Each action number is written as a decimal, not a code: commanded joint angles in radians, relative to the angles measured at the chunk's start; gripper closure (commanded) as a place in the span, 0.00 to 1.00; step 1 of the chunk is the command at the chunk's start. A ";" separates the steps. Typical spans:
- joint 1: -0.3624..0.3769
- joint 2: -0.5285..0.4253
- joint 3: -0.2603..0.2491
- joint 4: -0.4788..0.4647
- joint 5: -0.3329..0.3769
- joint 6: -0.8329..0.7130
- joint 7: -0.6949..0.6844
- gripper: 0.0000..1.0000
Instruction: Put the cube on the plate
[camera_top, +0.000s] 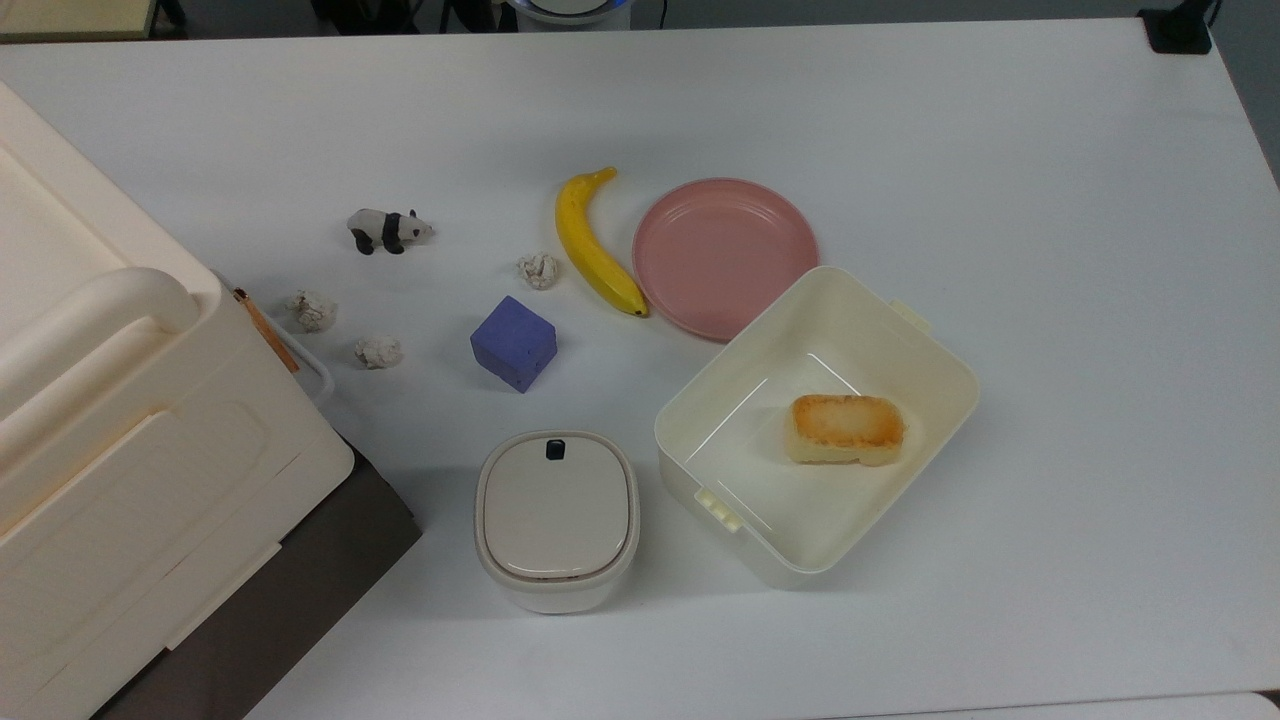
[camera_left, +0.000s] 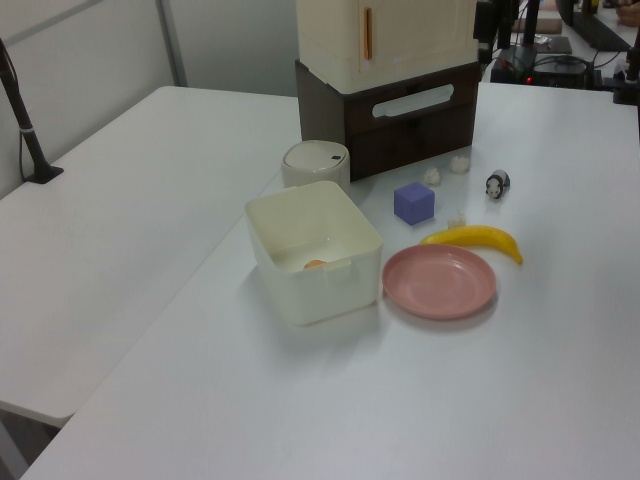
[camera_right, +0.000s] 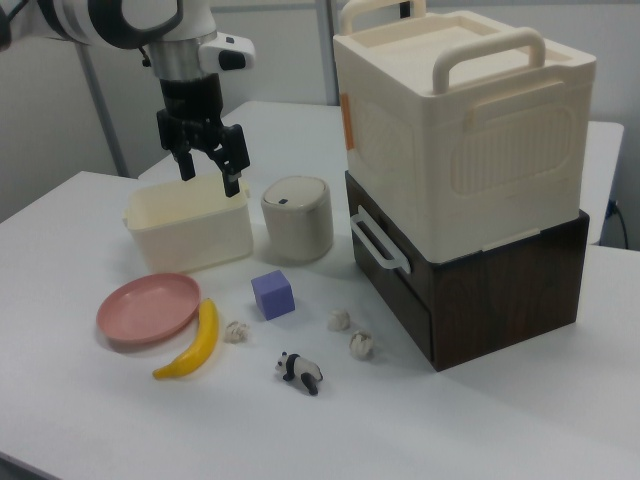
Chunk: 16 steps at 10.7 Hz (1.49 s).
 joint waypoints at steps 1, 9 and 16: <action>0.009 -0.010 -0.005 0.000 -0.022 -0.026 -0.022 0.00; 0.003 -0.001 -0.007 -0.007 -0.026 0.114 -0.081 0.00; 0.003 -0.004 -0.013 -0.004 -0.020 0.106 -0.088 0.00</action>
